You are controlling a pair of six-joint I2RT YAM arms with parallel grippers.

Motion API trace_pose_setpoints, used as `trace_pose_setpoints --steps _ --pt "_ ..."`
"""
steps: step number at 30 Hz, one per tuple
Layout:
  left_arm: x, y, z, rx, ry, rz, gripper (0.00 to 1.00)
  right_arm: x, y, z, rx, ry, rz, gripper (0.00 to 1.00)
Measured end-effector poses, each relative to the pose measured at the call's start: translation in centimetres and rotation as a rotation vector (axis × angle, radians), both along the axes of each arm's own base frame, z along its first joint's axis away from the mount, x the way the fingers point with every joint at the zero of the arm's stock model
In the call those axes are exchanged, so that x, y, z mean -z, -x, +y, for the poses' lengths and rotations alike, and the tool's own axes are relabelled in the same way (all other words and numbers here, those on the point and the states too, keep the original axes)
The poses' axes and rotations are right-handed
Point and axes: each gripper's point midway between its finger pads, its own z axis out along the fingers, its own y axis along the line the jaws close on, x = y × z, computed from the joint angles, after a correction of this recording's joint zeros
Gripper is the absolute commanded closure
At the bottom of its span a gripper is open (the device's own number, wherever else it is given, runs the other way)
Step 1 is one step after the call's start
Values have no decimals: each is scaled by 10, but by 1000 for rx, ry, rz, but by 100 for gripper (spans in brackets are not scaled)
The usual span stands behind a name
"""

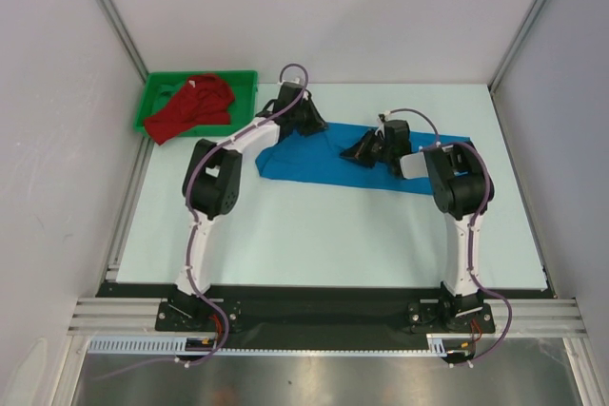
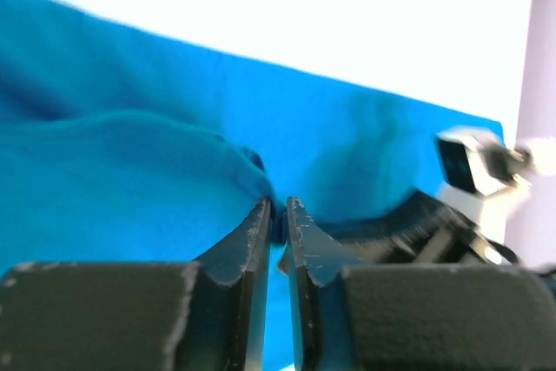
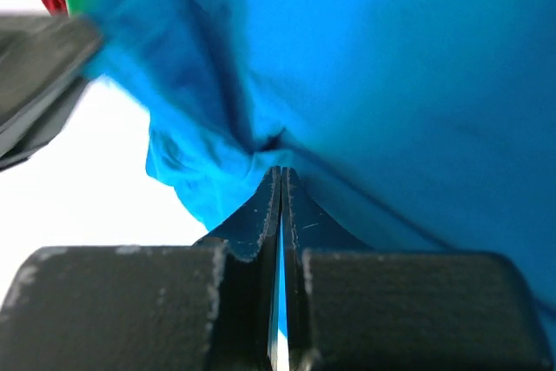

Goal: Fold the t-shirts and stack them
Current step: Fold the tshirt

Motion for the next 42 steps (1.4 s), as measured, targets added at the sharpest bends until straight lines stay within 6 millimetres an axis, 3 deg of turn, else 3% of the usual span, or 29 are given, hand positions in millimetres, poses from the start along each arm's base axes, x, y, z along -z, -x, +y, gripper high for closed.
trace_pose_setpoints --steps 1,3,4,9,14,18,23,25,28,32,36,40,42 --pt "4 -3 -2 3 -3 1 70 -1 1 -3 4 4 4 100" --pt "16 -9 -7 16 -15 9 63 -9 3 -11 15 14 0 100" --pt "21 -11 -8 21 -18 15 53 -14 3 -15 19 21 -4 100" --pt "37 -16 -14 62 -54 39 41 -51 1 -42 58 77 -81 100" --pt "23 -9 -5 77 -112 6 38 -73 -2 -54 66 126 -151 100" --pt "0 12 17 60 -155 -13 42 -62 6 -42 13 132 -136 94" --pt "-34 26 44 18 -151 -68 43 -42 17 0 -108 118 -101 92" --pt "-34 27 56 -3 -149 -71 44 -40 20 18 -151 107 -98 92" --pt "-18 24 78 -42 -150 -37 45 -43 20 41 -200 81 -108 92" --pt "8 24 103 -93 -150 32 45 -45 3 59 -224 23 -121 92" --pt "27 27 111 -108 -153 73 45 -27 -18 53 -194 -19 -89 92" --pt "42 34 110 -95 -153 100 45 4 -34 24 -139 -53 -13 92" --pt "45 35 111 -94 -154 106 46 3 -40 16 -149 -94 -11 91"
